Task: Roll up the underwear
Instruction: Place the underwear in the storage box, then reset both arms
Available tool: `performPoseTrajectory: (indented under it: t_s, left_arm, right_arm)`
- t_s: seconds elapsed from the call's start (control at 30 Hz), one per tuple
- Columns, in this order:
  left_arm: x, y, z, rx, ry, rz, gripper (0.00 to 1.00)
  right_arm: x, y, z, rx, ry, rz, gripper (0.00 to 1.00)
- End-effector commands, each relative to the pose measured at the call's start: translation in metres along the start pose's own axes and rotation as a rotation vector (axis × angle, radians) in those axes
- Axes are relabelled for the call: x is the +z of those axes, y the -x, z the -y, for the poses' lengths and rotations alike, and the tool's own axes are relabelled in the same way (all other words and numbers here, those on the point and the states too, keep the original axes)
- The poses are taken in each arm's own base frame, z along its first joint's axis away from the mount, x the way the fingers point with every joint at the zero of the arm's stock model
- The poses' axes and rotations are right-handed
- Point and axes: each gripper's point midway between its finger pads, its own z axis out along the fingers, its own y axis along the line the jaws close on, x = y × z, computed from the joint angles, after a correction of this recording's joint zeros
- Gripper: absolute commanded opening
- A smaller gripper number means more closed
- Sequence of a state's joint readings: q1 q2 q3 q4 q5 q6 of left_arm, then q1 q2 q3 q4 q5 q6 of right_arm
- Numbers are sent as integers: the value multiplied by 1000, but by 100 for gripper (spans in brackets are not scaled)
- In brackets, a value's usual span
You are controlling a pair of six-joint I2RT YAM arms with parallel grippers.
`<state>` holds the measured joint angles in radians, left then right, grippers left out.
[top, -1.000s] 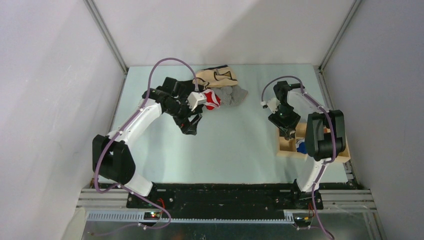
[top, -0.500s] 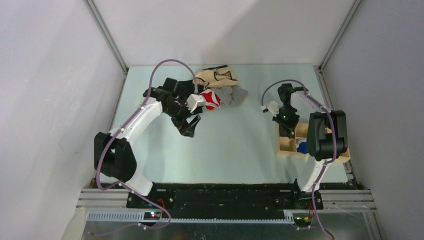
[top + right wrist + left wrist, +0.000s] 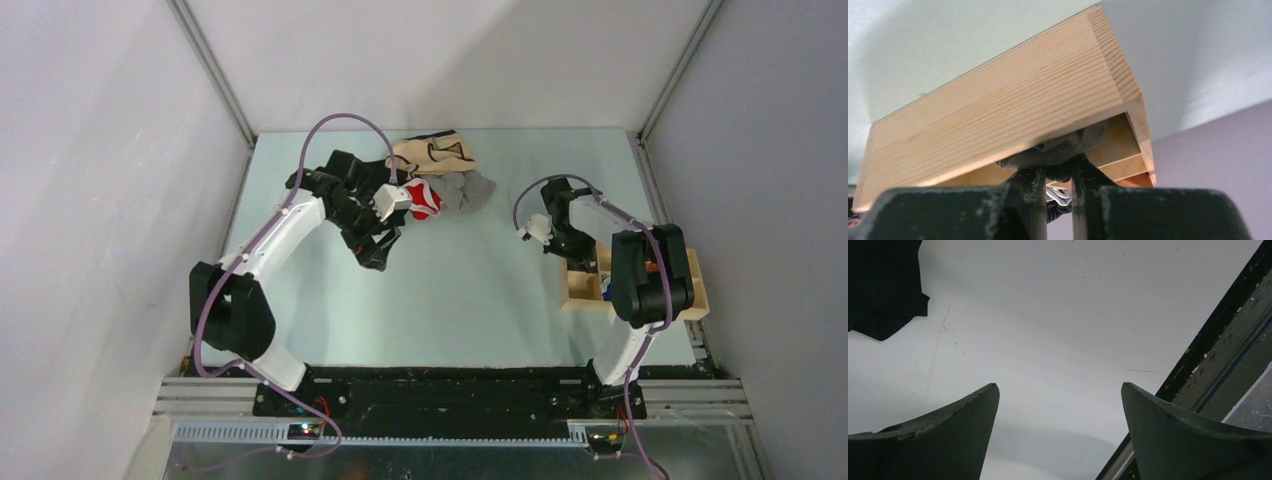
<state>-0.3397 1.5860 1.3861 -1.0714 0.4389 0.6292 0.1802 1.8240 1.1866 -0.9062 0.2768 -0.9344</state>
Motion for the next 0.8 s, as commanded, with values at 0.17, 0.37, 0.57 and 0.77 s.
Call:
performPoseTrajectory:
  t_s: [0.17, 0.37, 0.57, 0.77]
  left_arm:
    - [-14, 16, -9, 37, 33, 85, 99]
    - [-17, 21, -12, 46, 33, 93, 99]
    - [-26, 32, -14, 47, 51, 116, 99]
    - [-84, 82, -53, -17, 394, 379, 99]
  right_arm:
    - [12, 27, 40, 162, -164, 124, 33]
    - [-100, 65, 32, 256, -33, 440, 88]
    - [-173, 69, 34, 351, 40, 590, 99]
    - [-324, 73, 100, 549, -246, 1161, 99]
